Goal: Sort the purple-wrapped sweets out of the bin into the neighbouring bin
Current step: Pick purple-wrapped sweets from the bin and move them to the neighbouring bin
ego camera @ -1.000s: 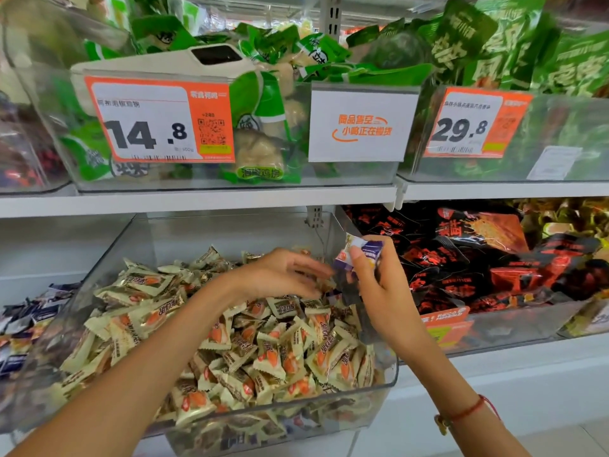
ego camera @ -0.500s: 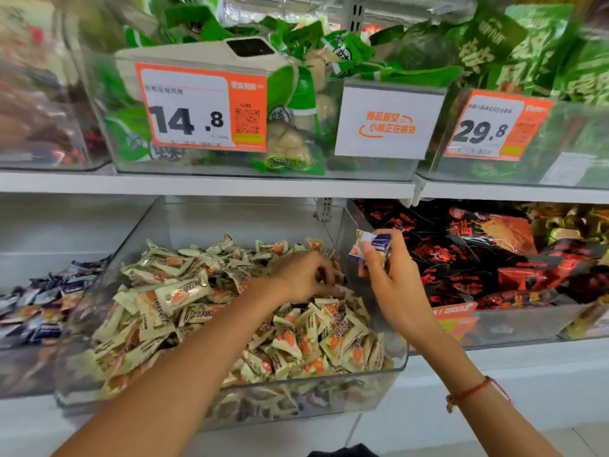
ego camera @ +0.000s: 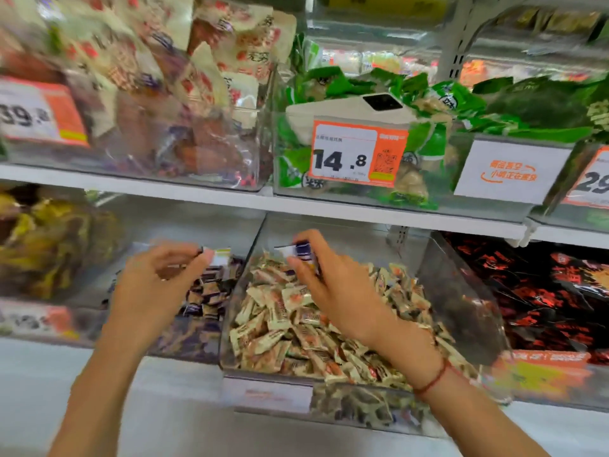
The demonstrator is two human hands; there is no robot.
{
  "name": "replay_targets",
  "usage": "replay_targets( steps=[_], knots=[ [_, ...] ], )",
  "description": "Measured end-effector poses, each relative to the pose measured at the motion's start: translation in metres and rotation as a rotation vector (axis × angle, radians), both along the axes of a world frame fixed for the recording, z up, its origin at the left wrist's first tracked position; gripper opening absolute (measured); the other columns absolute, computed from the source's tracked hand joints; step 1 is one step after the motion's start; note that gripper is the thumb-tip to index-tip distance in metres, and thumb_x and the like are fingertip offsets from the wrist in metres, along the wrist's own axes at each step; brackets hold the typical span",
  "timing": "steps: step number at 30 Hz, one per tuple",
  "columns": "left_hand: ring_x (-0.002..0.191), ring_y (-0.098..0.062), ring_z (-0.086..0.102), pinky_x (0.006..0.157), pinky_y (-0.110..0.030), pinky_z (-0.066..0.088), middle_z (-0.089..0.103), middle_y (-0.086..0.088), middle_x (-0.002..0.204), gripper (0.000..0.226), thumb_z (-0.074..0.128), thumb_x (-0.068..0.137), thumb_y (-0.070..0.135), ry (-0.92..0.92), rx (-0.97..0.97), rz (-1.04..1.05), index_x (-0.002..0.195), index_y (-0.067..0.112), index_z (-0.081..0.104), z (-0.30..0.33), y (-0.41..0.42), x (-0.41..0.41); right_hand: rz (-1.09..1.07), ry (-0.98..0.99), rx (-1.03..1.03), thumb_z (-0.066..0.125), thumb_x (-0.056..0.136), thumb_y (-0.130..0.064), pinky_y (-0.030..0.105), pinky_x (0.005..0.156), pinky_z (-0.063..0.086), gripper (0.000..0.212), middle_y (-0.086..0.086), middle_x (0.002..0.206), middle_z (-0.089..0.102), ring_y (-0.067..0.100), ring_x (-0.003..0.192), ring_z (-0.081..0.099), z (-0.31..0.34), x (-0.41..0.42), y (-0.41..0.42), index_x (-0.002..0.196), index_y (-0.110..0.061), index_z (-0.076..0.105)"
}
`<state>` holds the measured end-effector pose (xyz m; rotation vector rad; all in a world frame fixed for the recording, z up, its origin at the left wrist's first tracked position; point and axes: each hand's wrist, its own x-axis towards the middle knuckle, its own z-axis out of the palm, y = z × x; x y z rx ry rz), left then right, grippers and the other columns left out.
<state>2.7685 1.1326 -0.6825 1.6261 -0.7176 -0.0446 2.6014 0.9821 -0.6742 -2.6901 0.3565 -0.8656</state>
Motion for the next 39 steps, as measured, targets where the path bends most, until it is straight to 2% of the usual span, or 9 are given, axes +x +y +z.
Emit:
replay_targets(
  steps=[4,8,12,18,24,29,33,36,39],
  knots=[
    [0.069,-0.010,0.058,0.058,-0.028,0.042,0.062,0.010,0.080,0.009,0.064,0.089,0.032,-0.266,0.162,0.357,0.088,0.024,0.063,-0.028,-0.003,0.038,0.018,0.048,-0.166,0.043,0.102,-0.029,0.036,0.054,0.034,0.025,0.013,0.086,0.064,0.033,0.073,0.057,-0.009,0.095,0.025,0.121,-0.014,0.047],
    [0.093,-0.030,0.066,0.074,-0.042,0.054,0.071,-0.004,0.104,0.024,0.055,0.094,0.028,-0.274,0.621,0.208,0.116,0.029,0.064,-0.067,-0.003,0.063,-0.042,0.384,-0.176,0.047,0.098,-0.023,0.043,0.089,0.036,0.029,0.013,0.120,0.054,0.034,0.114,0.049,-0.019,0.140,0.023,0.127,-0.022,0.050],
    [0.092,-0.032,0.063,0.072,-0.040,0.048,0.069,-0.007,0.111,0.030,0.052,0.094,0.016,-0.299,0.512,0.248,0.119,0.027,0.063,-0.051,-0.004,0.049,0.015,0.301,-0.088,0.047,0.098,-0.031,0.043,0.104,0.030,0.034,0.006,0.129,0.057,0.027,0.118,0.051,-0.012,0.108,0.023,0.131,-0.030,0.054],
    [0.089,-0.008,0.059,0.065,-0.024,0.040,0.065,0.012,0.100,0.023,0.057,0.092,0.020,-0.508,0.184,0.055,0.108,0.033,0.065,-0.001,-0.020,-0.040,-0.187,0.108,-0.092,0.055,0.095,-0.032,0.037,0.097,0.043,0.021,-0.013,0.113,0.065,0.012,0.108,0.057,-0.015,-0.060,-0.002,0.112,-0.031,0.067],
    [0.073,0.012,0.053,0.073,-0.017,0.040,0.056,0.028,0.112,0.022,0.053,0.095,0.032,-0.658,0.377,-0.478,0.113,0.042,0.061,0.011,-0.093,-0.119,-0.689,0.116,-0.177,0.068,0.082,-0.006,0.045,0.077,0.051,0.022,0.007,0.103,0.067,0.034,0.095,0.059,-0.031,-0.166,-0.082,0.102,-0.017,0.072],
    [0.098,-0.014,0.061,0.087,-0.035,0.051,0.062,0.007,0.123,0.028,0.052,0.096,0.020,-0.665,0.570,-0.804,0.118,0.034,0.063,-0.025,-0.194,-0.146,-0.689,0.062,-0.062,0.062,0.084,0.002,0.041,0.065,0.052,0.028,0.011,0.125,0.053,0.034,0.079,0.062,-0.056,-0.163,-0.095,0.106,-0.014,0.068],
    [0.106,-0.024,0.058,0.092,-0.042,0.049,0.057,-0.001,0.131,0.033,0.057,0.093,0.032,-0.693,0.818,-0.969,0.126,0.034,0.057,-0.054,-0.248,-0.149,-0.683,-0.011,0.026,0.053,0.091,-0.001,0.032,0.064,0.042,0.027,0.001,0.131,0.047,0.026,0.079,0.059,-0.060,-0.165,-0.095,0.101,-0.021,0.069],
    [0.119,-0.026,0.051,0.099,-0.043,0.045,0.045,0.002,0.142,0.044,0.056,0.093,0.040,-0.828,1.020,-0.934,0.136,0.040,0.044,-0.062,-0.266,-0.142,-0.677,-0.018,0.066,0.054,0.090,0.001,0.028,0.064,0.034,0.031,-0.001,0.131,0.046,0.024,0.073,0.054,-0.059,-0.163,-0.093,0.099,-0.025,0.068],
    [0.120,-0.023,0.049,0.102,-0.041,0.041,0.050,0.002,0.135,0.037,0.054,0.091,0.049,-0.912,1.080,-0.829,0.125,0.034,0.054,-0.059,-0.264,-0.134,-0.668,-0.043,0.083,0.053,0.090,0.001,0.028,0.064,0.033,0.030,-0.001,0.132,0.047,0.022,0.071,0.051,-0.058,-0.163,-0.092,0.096,-0.025,0.068]
  ],
)
